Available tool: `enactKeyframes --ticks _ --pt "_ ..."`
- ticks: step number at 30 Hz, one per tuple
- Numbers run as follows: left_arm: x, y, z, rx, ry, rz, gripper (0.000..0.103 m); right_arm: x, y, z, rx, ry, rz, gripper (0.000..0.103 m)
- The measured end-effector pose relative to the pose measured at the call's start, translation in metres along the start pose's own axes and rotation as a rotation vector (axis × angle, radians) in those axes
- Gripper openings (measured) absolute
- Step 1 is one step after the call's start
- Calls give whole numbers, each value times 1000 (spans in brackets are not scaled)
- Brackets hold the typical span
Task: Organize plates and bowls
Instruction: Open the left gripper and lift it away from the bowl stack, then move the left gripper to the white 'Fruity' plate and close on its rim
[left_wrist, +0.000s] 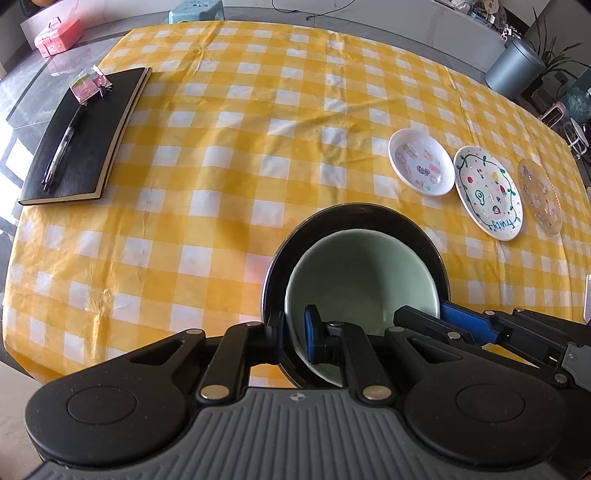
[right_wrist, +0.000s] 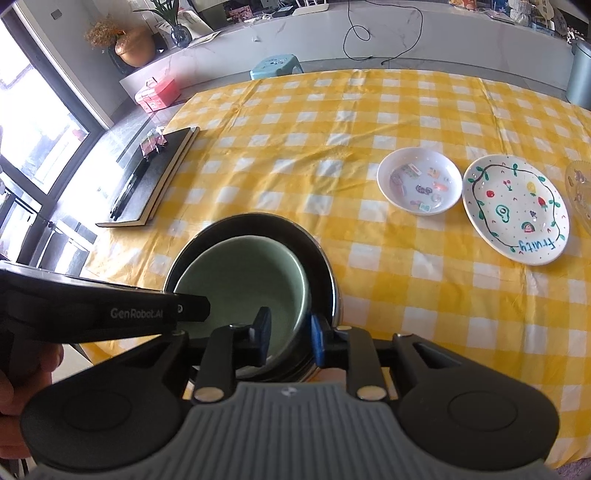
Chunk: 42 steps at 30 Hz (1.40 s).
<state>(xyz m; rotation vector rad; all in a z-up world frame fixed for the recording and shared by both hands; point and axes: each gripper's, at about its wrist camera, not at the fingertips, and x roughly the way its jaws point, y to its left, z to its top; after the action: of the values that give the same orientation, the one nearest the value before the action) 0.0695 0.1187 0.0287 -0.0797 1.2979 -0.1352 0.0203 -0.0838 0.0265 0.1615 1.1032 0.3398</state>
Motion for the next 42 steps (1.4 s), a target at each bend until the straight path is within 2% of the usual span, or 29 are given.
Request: enactKeyframes --ticks 6,10,16,21,25,30,40,42 --pt "-13 0 1 7 -51 0 19 -6 -3 0 21 -13 14 23" --pt "-21 -2 3 9 -75 -6 21 -16 0 0 5 -55 -3 29" --pt "-29 -7 3 1 -130 -88 24 -34 -11 1 35 -118 9 30" --pt "-38 -26 1 37 -210 -135 26 -44 -35 -1 98 -165 6 31" --pt "-38 -50 2 113 -267 -158 29 -51 -62 -1 168 -203 2 31" --pt "-28 -72 8 166 -283 -168 30 -54 -96 -5 256 -240 -25 31" --pt "-1 -116 12 56 -343 -238 31 -44 -145 -10 315 -287 -88 31" --pt "9 -124 12 28 -351 -243 31 -45 -156 -12 323 -317 -103 35"
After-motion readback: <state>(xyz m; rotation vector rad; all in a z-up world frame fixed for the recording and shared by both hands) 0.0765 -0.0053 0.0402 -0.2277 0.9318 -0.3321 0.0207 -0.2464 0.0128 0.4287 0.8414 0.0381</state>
